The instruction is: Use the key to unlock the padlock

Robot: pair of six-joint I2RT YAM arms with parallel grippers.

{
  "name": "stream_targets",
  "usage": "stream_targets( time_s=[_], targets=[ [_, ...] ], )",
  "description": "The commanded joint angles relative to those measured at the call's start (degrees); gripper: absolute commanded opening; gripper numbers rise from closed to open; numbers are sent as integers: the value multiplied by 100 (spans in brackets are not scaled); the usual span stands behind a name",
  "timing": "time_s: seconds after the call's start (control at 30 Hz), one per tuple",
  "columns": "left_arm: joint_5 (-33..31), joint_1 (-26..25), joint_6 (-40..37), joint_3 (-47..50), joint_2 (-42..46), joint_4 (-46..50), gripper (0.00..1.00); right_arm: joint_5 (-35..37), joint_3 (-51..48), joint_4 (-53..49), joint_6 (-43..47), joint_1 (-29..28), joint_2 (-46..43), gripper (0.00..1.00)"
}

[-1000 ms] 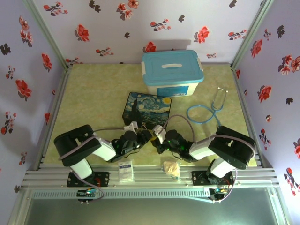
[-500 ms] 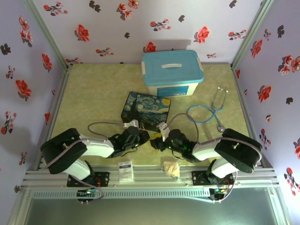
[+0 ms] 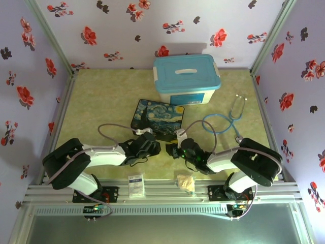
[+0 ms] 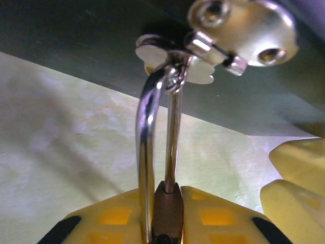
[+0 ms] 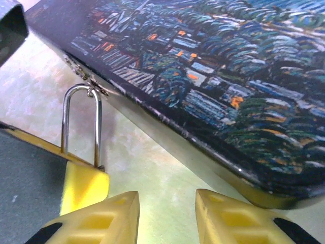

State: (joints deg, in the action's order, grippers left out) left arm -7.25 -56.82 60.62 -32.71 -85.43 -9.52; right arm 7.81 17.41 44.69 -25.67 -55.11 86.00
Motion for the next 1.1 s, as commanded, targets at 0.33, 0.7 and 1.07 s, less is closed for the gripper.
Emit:
stream_targets(
  time_s=[0.33,0.7,1.07],
  targets=[
    [-836,-11,-893,-720,-79,2430,22,528,120,-128,-157,26,250,33],
    [-409,-48,-816,-442,216,1607,29,537,173,-153,-85,26,354,33],
    [-360,-81,-762,-420,18,1428,25,549,186,13,-91,26,571,33]
  ],
)
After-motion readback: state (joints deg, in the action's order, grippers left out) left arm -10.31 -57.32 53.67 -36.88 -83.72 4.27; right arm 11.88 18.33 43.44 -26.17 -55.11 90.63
